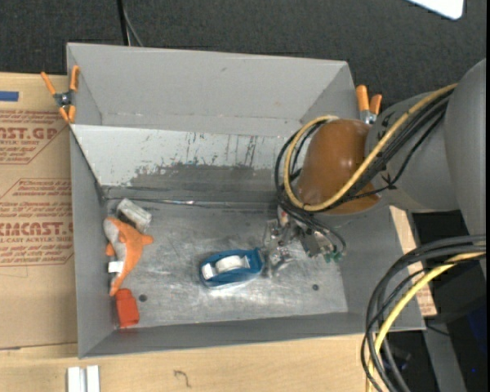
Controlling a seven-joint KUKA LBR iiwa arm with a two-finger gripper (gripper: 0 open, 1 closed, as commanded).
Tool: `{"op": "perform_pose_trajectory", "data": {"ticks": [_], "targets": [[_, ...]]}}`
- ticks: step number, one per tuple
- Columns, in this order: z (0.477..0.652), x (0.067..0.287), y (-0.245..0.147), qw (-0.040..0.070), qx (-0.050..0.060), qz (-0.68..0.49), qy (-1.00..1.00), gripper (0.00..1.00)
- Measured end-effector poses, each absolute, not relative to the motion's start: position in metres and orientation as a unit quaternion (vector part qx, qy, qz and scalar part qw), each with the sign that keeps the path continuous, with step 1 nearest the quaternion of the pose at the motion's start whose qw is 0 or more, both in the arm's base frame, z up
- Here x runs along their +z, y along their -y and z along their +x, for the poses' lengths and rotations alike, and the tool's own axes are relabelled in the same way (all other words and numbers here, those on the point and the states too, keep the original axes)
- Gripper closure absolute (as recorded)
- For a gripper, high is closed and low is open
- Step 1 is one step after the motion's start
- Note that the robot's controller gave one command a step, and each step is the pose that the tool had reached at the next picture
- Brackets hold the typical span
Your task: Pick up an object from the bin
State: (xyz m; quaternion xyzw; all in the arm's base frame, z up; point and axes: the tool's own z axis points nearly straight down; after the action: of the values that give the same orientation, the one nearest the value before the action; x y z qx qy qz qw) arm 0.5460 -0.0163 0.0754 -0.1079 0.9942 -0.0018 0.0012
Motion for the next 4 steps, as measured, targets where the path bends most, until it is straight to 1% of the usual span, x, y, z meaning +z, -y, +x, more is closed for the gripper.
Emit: {"op": "perform_pose_trajectory", "data": {"ticks": [1,2,3,4], "targets": [[0.546,0.075,0.016,0.001,-0.002,-0.108,-0.994,1.00],[0.575,0.167,-0.056,0.000,0.001,-0.228,-0.974,0.00],[0.586,0.200,-0.081,0.005,0.001,-0.266,-0.964,0.00],[0.561,0.153,-0.073,0.005,0.000,-0.273,-0.962,0.00]]}}
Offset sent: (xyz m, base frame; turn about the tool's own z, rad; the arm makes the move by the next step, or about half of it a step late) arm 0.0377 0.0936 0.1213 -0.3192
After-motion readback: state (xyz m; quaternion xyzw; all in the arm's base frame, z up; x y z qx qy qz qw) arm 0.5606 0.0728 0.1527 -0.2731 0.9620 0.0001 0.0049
